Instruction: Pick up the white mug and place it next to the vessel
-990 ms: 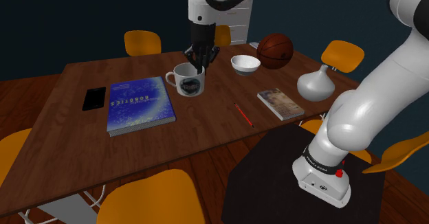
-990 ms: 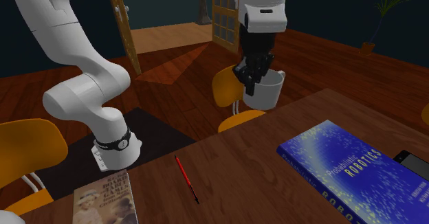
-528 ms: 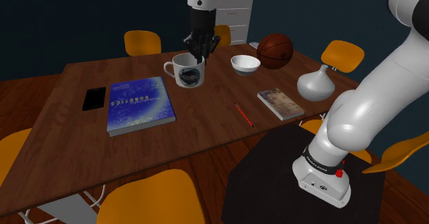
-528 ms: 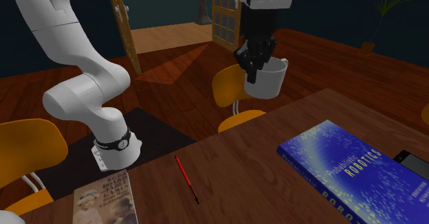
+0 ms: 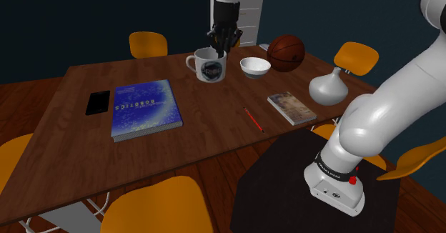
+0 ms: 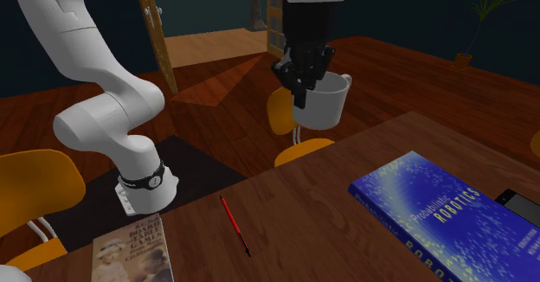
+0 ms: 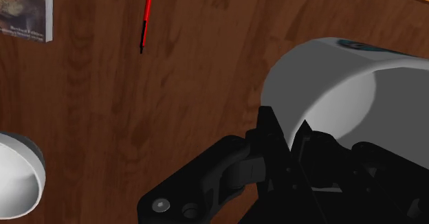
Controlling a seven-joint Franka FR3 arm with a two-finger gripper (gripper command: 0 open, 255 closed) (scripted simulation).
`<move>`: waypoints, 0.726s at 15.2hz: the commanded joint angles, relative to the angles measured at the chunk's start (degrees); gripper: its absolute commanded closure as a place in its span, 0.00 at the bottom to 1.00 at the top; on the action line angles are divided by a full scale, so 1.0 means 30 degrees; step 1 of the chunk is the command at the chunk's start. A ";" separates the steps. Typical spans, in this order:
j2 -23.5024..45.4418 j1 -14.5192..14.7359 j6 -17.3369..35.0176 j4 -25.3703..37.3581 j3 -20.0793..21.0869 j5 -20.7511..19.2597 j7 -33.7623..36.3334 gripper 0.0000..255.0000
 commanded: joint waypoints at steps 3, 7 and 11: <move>-0.1363 -0.0559 -0.0380 -0.1094 -0.1260 -0.0117 -0.1822 1.00; -0.2378 -0.1145 -0.0569 -0.2041 -0.2594 -0.0484 -0.3656 1.00; -0.3078 -0.1775 -0.0758 -0.2648 -0.3943 -0.1002 -0.5488 1.00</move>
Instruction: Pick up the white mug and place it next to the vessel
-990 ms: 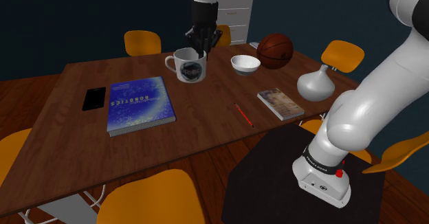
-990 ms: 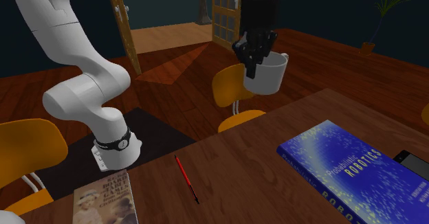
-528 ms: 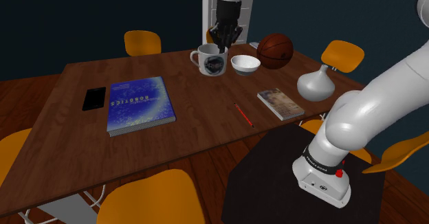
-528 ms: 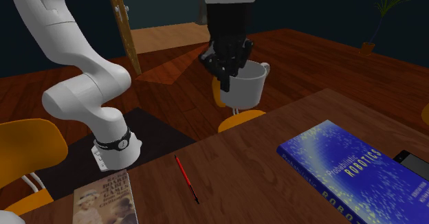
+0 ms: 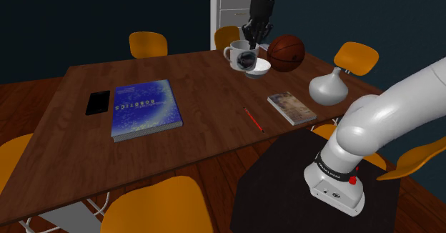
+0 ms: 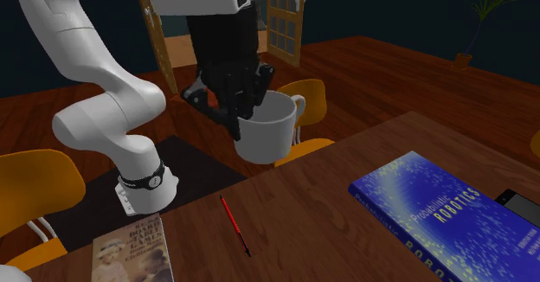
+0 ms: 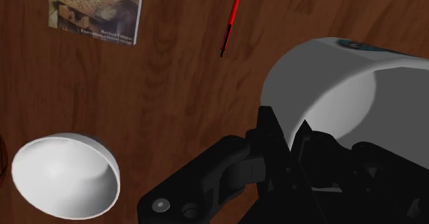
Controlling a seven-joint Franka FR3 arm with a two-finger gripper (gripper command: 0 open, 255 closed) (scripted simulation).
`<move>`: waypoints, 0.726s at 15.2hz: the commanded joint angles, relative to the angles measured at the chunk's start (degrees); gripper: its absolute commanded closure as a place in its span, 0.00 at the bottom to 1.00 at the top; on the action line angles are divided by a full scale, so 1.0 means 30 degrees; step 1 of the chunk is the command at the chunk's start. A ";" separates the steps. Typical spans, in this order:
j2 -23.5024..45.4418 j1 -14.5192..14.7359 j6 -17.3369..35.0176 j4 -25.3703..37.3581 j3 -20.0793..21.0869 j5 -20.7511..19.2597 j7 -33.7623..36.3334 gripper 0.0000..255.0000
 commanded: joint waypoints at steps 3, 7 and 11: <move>-0.0399 -0.0646 -0.0263 -0.0203 -0.1390 -0.0596 -0.1879 1.00; -0.0523 -0.1287 -0.0397 -0.0226 -0.2786 -0.1232 -0.3729 1.00; -0.0309 -0.1908 -0.0486 0.0082 -0.4203 -0.1839 -0.5606 1.00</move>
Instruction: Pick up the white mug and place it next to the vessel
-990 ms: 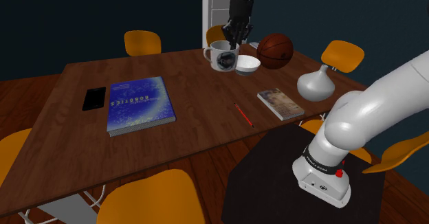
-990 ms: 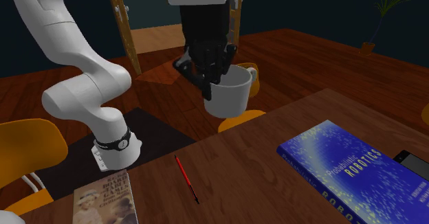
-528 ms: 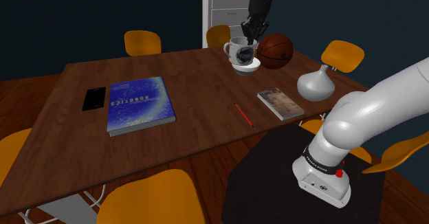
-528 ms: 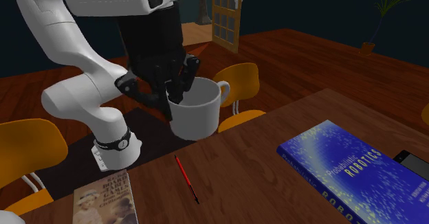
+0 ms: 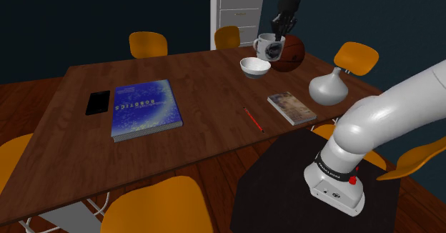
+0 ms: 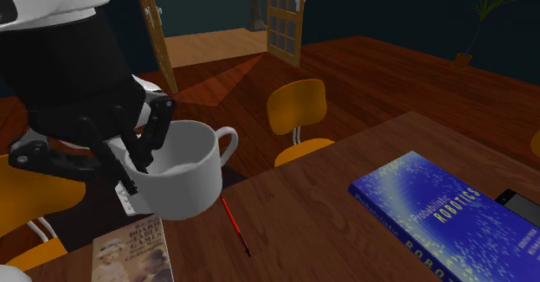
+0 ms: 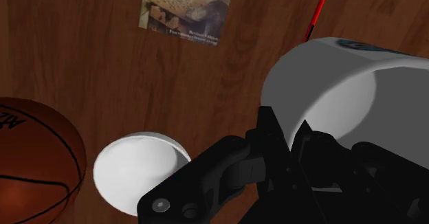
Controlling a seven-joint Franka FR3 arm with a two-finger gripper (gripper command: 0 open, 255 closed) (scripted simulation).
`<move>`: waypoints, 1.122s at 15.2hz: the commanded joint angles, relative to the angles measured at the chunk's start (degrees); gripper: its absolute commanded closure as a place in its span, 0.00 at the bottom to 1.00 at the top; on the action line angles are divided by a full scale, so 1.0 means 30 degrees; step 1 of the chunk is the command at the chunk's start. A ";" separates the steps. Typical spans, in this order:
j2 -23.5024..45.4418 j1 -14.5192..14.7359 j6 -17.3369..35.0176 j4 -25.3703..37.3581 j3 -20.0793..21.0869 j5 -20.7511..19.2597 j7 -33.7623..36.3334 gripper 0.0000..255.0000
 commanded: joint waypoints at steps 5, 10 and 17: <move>0.0710 -0.0876 0.0005 0.0764 -0.2187 -0.0791 -0.2928 1.00; 0.2001 -0.1486 -0.0017 0.2139 -0.4052 -0.1101 -0.5417 1.00; 0.4818 -0.2285 -0.0129 0.4998 -0.6767 -0.0661 -0.9189 1.00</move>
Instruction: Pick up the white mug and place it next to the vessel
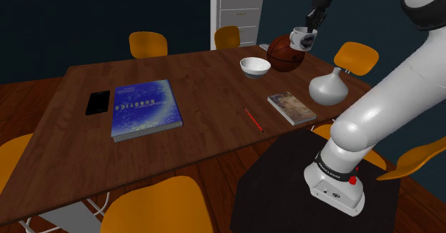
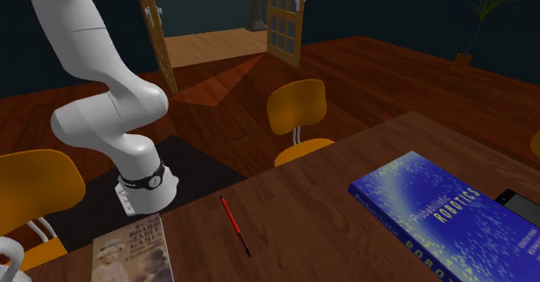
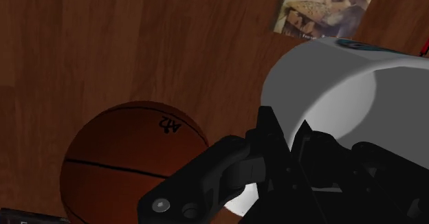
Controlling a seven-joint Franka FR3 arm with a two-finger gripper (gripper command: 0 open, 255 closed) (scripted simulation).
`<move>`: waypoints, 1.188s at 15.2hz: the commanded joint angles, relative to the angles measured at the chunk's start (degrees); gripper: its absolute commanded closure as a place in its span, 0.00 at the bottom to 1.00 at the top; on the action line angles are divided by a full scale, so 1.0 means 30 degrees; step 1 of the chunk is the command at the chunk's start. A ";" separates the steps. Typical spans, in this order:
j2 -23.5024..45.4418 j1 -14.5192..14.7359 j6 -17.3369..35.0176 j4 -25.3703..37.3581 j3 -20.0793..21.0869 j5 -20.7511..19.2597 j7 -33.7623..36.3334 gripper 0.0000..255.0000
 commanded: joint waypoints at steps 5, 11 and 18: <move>0.3345 -0.0981 -0.0342 0.3250 -0.2319 0.1393 -0.3613 1.00; 0.7975 -0.3257 -0.1514 0.7883 -0.4043 0.4233 -0.7424 1.00; 1.4787 -0.9052 -0.4934 1.6946 -0.3962 0.8501 -1.0516 1.00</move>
